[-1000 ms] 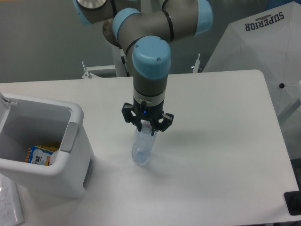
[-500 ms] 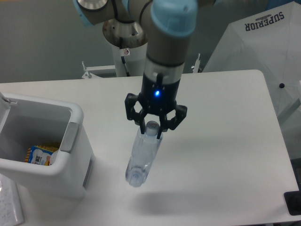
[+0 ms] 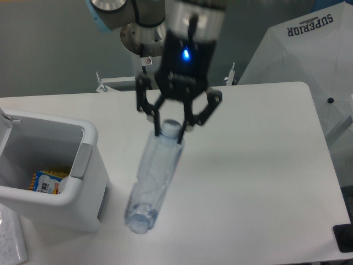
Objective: Place the trash in the trash can
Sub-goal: 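Lift the bottle and carry it over the bin, then lower the bottle into the bin and open the gripper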
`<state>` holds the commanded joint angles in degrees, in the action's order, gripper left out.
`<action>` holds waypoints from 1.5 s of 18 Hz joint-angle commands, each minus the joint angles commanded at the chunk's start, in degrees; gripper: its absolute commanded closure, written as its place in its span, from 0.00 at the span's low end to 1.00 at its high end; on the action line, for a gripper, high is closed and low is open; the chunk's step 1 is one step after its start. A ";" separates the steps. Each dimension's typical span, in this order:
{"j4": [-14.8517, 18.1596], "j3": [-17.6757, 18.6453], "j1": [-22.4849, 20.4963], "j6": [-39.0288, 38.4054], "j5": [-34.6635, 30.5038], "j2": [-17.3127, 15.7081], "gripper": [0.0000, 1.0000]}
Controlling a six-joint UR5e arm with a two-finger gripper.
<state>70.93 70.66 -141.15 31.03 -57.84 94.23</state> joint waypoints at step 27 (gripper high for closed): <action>0.26 11.70 17.66 4.48 -4.38 -3.45 0.93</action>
<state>71.19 82.36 -123.49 35.51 -62.22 90.78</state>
